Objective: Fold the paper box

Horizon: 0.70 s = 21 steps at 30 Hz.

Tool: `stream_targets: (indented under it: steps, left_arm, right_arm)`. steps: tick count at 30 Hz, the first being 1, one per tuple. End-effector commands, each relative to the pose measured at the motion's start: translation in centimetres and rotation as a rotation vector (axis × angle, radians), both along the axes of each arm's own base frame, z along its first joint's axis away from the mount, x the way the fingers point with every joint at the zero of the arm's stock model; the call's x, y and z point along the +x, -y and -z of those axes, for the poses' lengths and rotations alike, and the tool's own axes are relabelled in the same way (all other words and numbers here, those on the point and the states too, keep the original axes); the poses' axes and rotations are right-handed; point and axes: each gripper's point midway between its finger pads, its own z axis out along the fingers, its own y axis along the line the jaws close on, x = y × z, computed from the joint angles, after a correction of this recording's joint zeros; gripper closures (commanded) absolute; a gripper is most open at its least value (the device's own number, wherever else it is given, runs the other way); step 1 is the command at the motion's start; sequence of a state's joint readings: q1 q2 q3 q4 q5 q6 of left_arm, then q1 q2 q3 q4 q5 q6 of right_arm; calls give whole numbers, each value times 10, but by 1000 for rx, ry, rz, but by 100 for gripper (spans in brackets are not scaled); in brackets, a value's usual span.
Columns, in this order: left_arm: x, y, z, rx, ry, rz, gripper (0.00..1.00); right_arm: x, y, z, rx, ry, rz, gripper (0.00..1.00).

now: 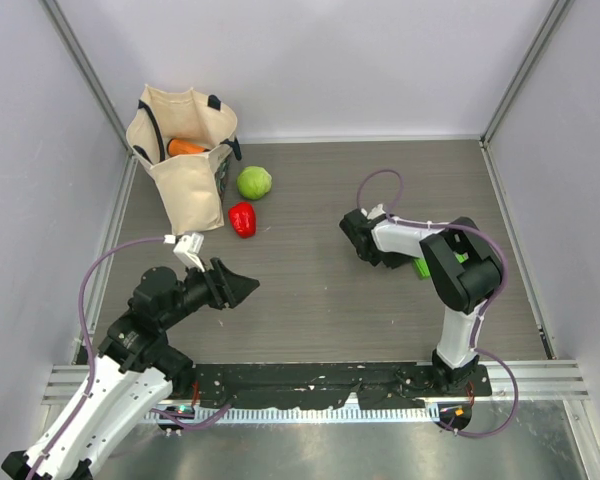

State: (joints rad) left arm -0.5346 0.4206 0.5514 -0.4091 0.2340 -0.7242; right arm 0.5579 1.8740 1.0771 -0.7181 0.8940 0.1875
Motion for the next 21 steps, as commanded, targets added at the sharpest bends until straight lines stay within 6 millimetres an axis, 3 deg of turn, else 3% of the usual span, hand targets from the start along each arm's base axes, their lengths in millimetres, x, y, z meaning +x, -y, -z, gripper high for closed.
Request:
stream_targets:
  steps: [1,6,21]
  left_arm:
    - [-1,5,-15,-18,42,35,43]
    - [-2,7,-15,-14,37,46,43]
    - [-1,9,-19,-13,36,57,43]
  right_arm:
    - [13,21,-10,-71,59,26,66]
    - [11,48,-6,-73,39,87,67]
    - [31,93,-3,-23,76,244,66]
